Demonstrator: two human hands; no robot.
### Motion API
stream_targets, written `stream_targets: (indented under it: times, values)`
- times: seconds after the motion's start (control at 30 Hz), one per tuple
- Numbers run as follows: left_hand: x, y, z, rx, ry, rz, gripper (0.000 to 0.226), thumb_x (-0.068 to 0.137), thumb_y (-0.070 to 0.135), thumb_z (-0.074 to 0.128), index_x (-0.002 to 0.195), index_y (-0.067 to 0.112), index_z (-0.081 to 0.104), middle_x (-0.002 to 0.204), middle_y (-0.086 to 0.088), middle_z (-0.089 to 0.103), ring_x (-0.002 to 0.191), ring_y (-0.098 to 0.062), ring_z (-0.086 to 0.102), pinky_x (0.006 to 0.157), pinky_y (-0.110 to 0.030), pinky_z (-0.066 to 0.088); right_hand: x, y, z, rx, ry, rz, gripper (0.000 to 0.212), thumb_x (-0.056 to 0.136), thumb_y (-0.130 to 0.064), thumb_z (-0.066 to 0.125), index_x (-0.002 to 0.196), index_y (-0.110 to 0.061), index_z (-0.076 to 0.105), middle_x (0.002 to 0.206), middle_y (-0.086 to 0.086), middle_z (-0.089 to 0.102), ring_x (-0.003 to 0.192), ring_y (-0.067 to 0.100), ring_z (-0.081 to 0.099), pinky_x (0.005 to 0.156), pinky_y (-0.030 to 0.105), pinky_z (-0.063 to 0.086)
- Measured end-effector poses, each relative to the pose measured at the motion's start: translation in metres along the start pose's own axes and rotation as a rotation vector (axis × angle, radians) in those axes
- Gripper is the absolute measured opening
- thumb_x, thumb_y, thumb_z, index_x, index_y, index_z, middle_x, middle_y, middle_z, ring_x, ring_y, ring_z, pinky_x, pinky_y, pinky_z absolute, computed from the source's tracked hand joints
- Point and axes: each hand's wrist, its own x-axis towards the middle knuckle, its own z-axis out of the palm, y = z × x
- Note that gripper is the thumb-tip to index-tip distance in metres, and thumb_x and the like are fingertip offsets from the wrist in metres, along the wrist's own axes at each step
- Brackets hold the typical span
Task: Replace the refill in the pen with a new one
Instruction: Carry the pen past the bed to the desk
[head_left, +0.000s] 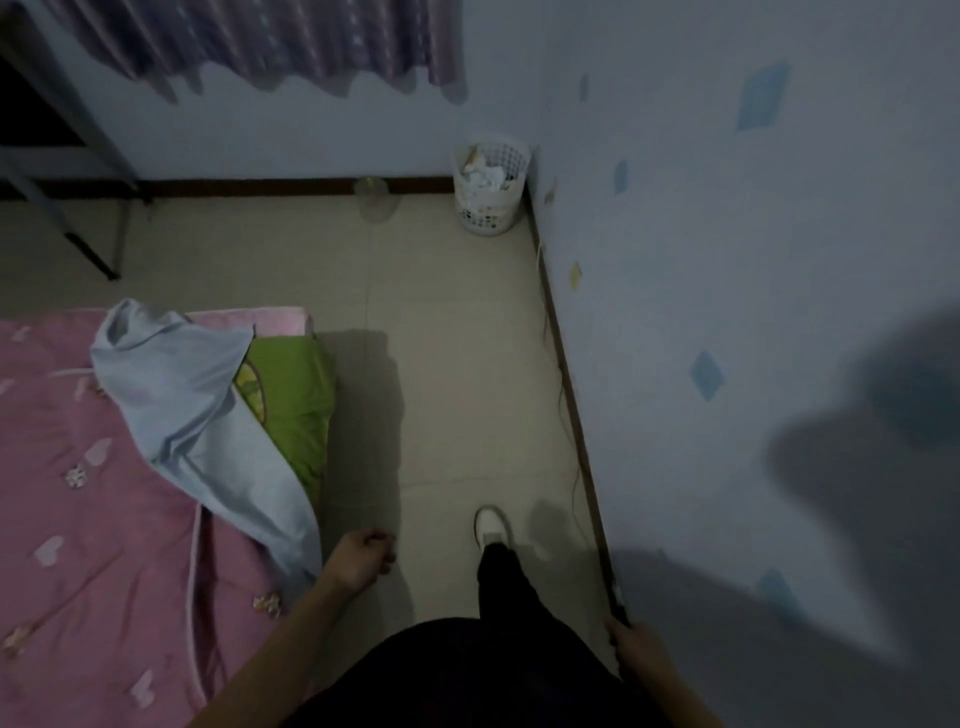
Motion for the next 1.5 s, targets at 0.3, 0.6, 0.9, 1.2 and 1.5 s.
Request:
stream_targets:
  times: [0.3,0.6,0.9,1.2,1.5]
  values:
    - [0.094,0.084,-0.03,-0.069,0.092,-0.129,0.014,0.094,-0.002,0.051,0.085,-0.001,0.062,0.064,-0.014,0.058,0.054,-0.023,0.05,0.044,-0.021,0.041,0.099,-0.203,-0.03,-0.242,-0.086,-0.084,0.035,0.098,-0.023,0.053,0.065,-0.011,0.052,0.062,0.009,0.051,0.055,0.02,0.046,0.054,0.03,0.03]
    - [0.162,0.144,-0.081,-0.281,0.263,-0.249,0.011,0.094,0.004,0.053,0.091,0.001,0.064,0.066,-0.013,0.061,0.05,-0.02,0.051,0.045,-0.021,0.035,0.161,-0.446,-0.005,-0.369,-0.25,-0.198,0.037,0.101,-0.028,0.047,0.065,-0.018,0.043,0.047,-0.002,0.033,0.038,0.014,0.029,0.042,0.02,0.019]
    - [0.274,0.213,-0.128,-0.428,0.296,-0.358,0.021,0.095,0.002,0.051,0.076,0.0,0.06,0.054,-0.01,0.057,0.047,-0.02,0.047,0.047,-0.024,0.034,0.222,-0.646,0.052,-0.471,-0.3,-0.311,0.031,0.1,-0.028,0.048,0.07,-0.017,0.046,0.053,0.001,0.036,0.041,0.015,0.031,0.045,0.022,0.021]
    - [0.401,0.344,-0.234,-0.418,0.314,-0.336,0.013,0.097,0.006,0.048,0.088,0.003,0.058,0.066,-0.012,0.058,0.049,-0.019,0.05,0.044,-0.018,0.031,0.276,-0.814,0.07,-0.461,-0.249,-0.233,0.03,0.098,-0.029,0.053,0.074,-0.012,0.051,0.05,-0.001,0.035,0.038,0.014,0.031,0.043,0.02,0.025]
    - [0.515,0.463,-0.325,-0.415,0.306,-0.223,0.016,0.096,0.004,0.051,0.085,0.008,0.062,0.064,-0.01,0.059,0.052,-0.019,0.05,0.047,-0.02,0.035,0.338,-0.933,0.083,-0.336,-0.237,-0.106,0.031,0.1,-0.019,0.052,0.071,-0.007,0.048,0.05,0.002,0.025,0.043,0.014,0.024,0.051,0.027,0.018]
